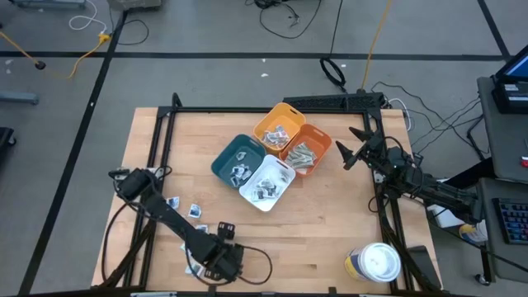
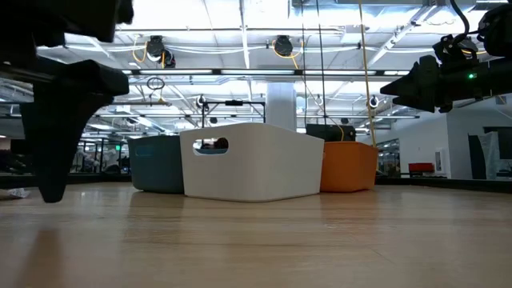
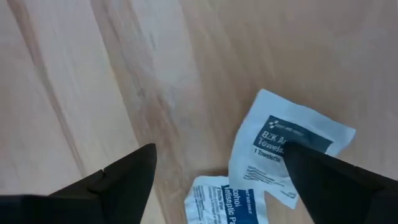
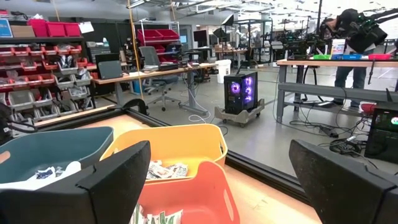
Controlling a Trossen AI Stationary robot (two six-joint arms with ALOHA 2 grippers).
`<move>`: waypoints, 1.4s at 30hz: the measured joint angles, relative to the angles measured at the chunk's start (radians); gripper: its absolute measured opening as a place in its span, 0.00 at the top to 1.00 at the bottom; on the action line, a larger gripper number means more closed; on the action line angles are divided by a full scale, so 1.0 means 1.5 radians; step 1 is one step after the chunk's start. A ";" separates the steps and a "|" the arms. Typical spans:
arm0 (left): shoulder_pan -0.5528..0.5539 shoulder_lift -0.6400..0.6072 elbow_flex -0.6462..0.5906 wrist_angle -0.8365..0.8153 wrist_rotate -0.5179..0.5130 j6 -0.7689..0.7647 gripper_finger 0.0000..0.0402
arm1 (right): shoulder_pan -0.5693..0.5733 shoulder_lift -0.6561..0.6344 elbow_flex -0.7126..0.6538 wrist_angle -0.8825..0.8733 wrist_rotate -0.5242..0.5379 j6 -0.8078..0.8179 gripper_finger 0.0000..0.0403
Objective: Pick & Place First Aid Supplies
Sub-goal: Put the black towelette pack into the white bin
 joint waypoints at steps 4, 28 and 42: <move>-0.005 0.008 -0.002 0.025 0.004 0.020 0.23 | 0.000 0.000 0.000 0.000 0.000 0.000 0.06; 0.041 -0.077 -0.004 0.037 0.071 0.057 0.99 | 0.000 0.000 0.000 0.000 0.000 0.000 0.06; 0.109 -0.248 -0.003 -0.149 0.072 0.149 1.00 | 0.000 0.000 0.000 0.000 0.000 0.000 0.06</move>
